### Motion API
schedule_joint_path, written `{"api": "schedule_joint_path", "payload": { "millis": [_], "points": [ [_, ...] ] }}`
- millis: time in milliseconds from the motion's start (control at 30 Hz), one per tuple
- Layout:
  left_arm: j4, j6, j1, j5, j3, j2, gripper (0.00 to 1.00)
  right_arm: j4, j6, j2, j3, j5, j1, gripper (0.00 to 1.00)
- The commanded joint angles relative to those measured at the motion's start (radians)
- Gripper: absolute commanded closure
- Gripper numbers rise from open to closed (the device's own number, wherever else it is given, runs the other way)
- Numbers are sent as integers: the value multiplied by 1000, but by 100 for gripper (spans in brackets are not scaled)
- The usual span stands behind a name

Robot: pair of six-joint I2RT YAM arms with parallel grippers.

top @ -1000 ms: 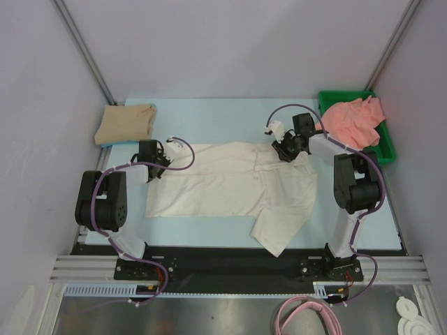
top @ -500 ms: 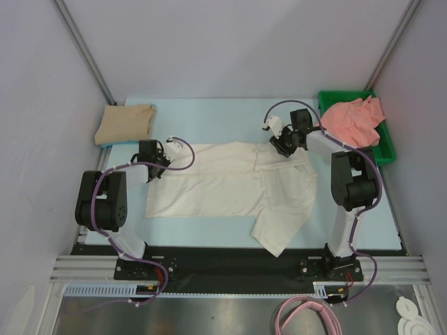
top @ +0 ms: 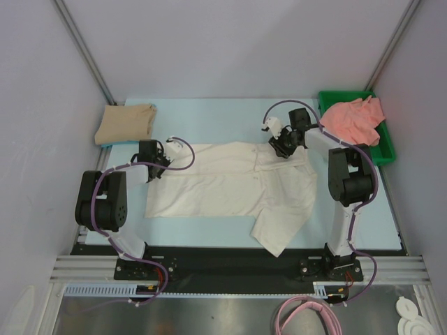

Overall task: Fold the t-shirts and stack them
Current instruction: Fold the tshirt

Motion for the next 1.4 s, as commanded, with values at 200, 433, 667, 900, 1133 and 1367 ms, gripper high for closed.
{"api": "schedule_joint_path", "payload": {
  "millis": [200,433,667,900,1133,1367],
  "points": [
    [-26,8,-4,14,-15,10,99,-77,-26,-8,50,-79,-13,61],
    [-26,8,-4,14,-15,10,99,-63,-20,2,47,-68,-13,88],
    [-26,6,-4,16,-14,10,99,-46,-25,-102,-19,-45,-15,100],
    [-26,8,-4,14,-15,10,99,-38,-40,-299,-190,-22,13,100],
    [-24,6,-4,13,-15,10,99,-121,-5,-467,-364,-12,109,81],
    [-24,8,-4,14,-17,10,99,-164,73,-652,-448,-58,128,72]
  ]
}}
